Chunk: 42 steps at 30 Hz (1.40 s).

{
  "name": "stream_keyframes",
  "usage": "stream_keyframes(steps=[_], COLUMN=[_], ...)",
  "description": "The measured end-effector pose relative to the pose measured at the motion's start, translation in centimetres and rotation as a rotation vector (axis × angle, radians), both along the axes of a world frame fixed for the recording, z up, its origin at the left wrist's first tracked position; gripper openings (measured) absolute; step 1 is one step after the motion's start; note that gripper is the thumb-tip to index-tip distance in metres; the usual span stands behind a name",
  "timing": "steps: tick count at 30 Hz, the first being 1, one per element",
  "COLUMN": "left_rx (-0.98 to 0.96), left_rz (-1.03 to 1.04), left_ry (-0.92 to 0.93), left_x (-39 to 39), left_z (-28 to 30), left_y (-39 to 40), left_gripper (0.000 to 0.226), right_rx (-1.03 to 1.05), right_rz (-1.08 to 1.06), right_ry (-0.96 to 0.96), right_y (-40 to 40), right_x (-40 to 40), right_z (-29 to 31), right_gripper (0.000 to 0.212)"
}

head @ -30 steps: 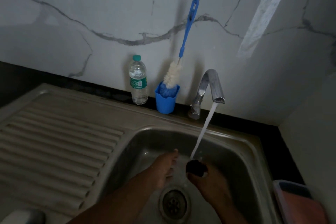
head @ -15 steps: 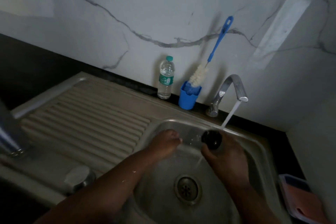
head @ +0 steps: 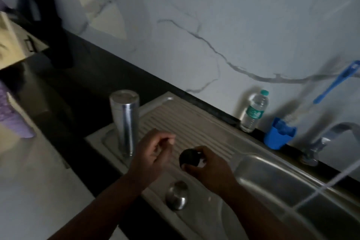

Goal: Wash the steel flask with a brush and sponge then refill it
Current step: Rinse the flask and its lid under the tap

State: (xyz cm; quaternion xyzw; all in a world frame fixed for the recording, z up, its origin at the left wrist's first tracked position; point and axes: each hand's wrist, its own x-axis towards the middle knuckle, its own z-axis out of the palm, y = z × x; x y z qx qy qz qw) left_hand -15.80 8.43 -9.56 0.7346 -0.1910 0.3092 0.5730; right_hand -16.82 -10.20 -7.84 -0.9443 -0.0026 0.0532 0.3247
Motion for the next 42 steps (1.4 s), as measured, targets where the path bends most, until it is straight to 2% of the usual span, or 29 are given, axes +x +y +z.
stream_keyframes(steps=[2,3,5,6,8,9,12,15,18,20,22,23,24,26,27,29,30,32,34,35,36,38,40,41,42], left_rx=[-0.113,-0.152,-0.151,-0.112,-0.005,0.037,0.062,-0.061,-0.012,0.047,-0.037,-0.12,-0.207,-0.348,-0.355,-0.263,-0.184,0.015,0.246,0.358,0.422,0.456,0.301,0.251,0.262], left_rz=[0.165,0.238,0.358,0.39,0.386,0.361,0.23,0.08,0.131,0.199,0.164,0.089,-0.017,-0.261,-0.363,-0.575,-0.695,-0.868,-0.885,-0.892,-0.902,-0.952,-1.007,-0.999,-1.015], left_ry=[-0.064,-0.054,0.083,0.19,0.396,0.481,0.612,0.654,0.655,0.636,0.585,0.557,0.527,0.459,0.438,0.449,0.449,0.378,0.31,0.279,0.285,0.494,0.817,0.961,1.062], left_x=[0.0,0.1,0.8,1.2,2.3,2.8,4.1,5.3,6.3,6.7,7.1,7.3,7.4,7.0,6.6,5.2,4.2,2.2,1.5,1.6,2.2,2.2,1.0,0.2,-0.9], left_z=[0.1,0.2,-0.1,-0.4,-1.2,-1.5,-2.1,-2.2,-2.1,-1.2,0.7,2.0,3.2,5.5,6.2,6.6,6.4,5.6,4.5,3.5,2.0,-0.1,-1.2,-1.6,-2.0], left_y=[4.3,6.1,9.2,10.2,11.6,12.0,11.7,10.9,10.3,9.5,7.6,6.1,4.4,0.3,-2.0,-7.1,-9.6,-14.2,-16.8,-18.5,-20.2,-23.1,-25.7,-27.1,-28.6], left_gripper=[0.01,0.018,0.045,0.066,0.106,0.118,0.13,0.127,0.092,0.074,0.074,0.074,0.075,0.076,0.075,0.07,0.063,0.051,0.063,0.07,0.074,0.068,0.041,0.023,0.015], right_rx=[-0.035,-0.086,-0.223,-0.295,-0.368,-0.374,-0.352,-0.291,-0.091,0.057,0.231,0.333,0.474,0.931,1.135,1.384,1.463,1.616,1.76,1.731,1.593,1.215,0.915,0.846,0.81], right_rz=[0.081,0.117,0.193,0.226,0.252,0.25,0.224,0.173,0.02,-0.091,-0.22,-0.287,-0.362,-0.474,-0.487,-0.464,-0.469,-0.509,-0.604,-0.679,-0.757,-0.918,-1.018,-1.046,-1.054], right_ry=[0.046,0.068,0.105,0.107,0.089,0.083,0.098,0.103,0.069,0.001,-0.068,-0.051,0.047,0.394,0.508,0.531,0.485,0.318,0.201,0.165,0.148,0.1,-0.047,-0.089,-0.106], right_y=[3.2,4.5,6.5,7.3,8.1,8.3,8.3,7.9,7.0,5.9,4.5,3.5,2.3,-0.1,-1.6,-4.3,-5.5,-8.4,-11.2,-13.4,-15.7,-19.3,-21.5,-22.1,-22.7], right_x=[0.7,1.1,1.4,1.5,1.6,1.7,2.1,2.4,2.2,1.9,1.4,1.2,0.9,0.1,-0.4,-1.8,-2.4,-4.3,-5.9,-7.0,-8.0,-9.7,-10.9,-11.6,-11.7], right_z=[-0.8,-1.3,-2.3,-2.7,-3.4,-3.7,-4.3,-4.2,-2.6,-1.1,0.7,1.6,2.6,4.4,5.0,5.9,6.1,6.4,5.7,4.8,3.7,0.9,-1.9,-3.0,-4.4], right_gripper=[0.051,0.053,0.057,0.058,0.059,0.06,0.065,0.084,0.089,0.079,0.061,0.06,0.065,0.077,0.086,0.099,0.096,0.076,0.058,0.053,0.053,0.049,0.044,0.049,0.059])
